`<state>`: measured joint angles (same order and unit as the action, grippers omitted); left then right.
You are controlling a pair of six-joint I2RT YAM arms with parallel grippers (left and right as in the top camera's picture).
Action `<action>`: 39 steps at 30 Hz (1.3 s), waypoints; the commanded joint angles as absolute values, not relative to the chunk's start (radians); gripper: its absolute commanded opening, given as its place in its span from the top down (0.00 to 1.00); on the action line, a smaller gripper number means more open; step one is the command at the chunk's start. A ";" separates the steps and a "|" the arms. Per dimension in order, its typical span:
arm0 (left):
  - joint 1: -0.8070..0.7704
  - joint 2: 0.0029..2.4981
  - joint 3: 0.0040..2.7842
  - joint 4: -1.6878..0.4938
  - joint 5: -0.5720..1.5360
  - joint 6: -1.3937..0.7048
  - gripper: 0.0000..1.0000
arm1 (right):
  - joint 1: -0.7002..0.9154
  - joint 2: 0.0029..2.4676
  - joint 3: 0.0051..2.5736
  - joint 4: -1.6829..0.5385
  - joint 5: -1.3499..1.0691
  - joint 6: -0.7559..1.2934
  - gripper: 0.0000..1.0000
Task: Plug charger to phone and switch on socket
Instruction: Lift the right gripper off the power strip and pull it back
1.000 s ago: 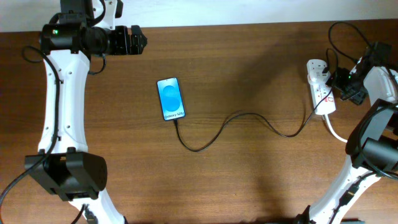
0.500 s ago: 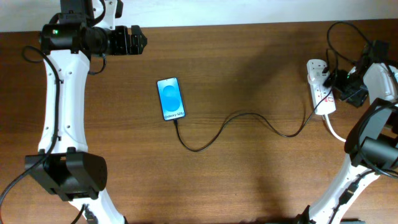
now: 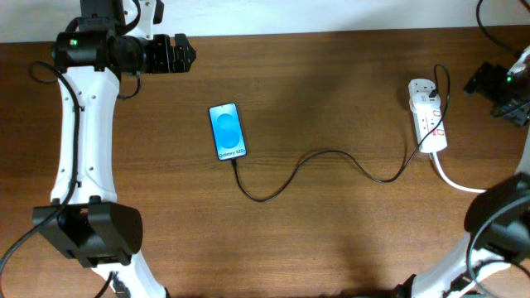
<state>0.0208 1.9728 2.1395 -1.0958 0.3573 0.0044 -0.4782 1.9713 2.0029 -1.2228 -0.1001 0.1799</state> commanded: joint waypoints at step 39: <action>0.027 1.965 2.149 -1.094 0.347 0.013 0.00 | -0.027 1.193 1.478 -0.844 -0.115 -0.126 0.02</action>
<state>0.0208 1.9728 2.1395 -1.0966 0.3542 0.0044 -0.0589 1.3483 1.6775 -0.9859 -0.1539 -0.0784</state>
